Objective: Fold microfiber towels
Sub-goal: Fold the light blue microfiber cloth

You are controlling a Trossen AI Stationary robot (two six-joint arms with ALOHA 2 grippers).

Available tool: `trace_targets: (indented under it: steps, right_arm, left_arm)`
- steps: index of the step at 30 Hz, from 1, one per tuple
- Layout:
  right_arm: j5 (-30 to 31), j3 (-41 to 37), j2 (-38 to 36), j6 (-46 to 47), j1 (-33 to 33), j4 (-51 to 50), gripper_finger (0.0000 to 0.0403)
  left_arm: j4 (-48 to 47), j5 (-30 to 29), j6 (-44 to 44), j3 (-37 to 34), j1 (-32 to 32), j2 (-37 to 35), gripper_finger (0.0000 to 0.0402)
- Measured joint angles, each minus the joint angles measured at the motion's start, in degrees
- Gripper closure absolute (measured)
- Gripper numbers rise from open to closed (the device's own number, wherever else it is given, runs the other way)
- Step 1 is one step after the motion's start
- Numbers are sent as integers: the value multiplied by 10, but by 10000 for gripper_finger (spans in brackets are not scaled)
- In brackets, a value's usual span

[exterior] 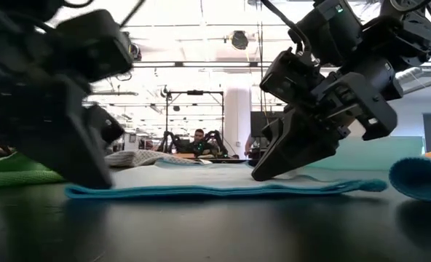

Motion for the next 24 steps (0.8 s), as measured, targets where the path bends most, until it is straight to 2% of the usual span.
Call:
trace_targets:
  steps: [6, 10, 12, 18, 21, 24]
  right_arm:
    - [34, 0, 0, 0, 0, 0, 403]
    - [33, 0, 0, -12, 2, 0, 403]
    - [33, 0, 0, -22, 3, 5, 403]
    - [33, 0, 0, -42, 2, 21, 403]
    - [33, 0, 0, -54, 2, 29, 403]
    - [33, 0, 0, -60, 2, 41, 403]
  left_arm:
    - [36, -91, 56, 0, -33, -39, 393]
    - [73, -125, 152, 0, -70, -25, 398]
    - [86, -145, 189, 0, -82, -13, 386]
    - [85, -158, 251, 0, -90, 2, 278]
    - [42, -159, 272, 0, -85, 2, 221]
    - [-4, -155, 278, 1, -77, 2, 185]
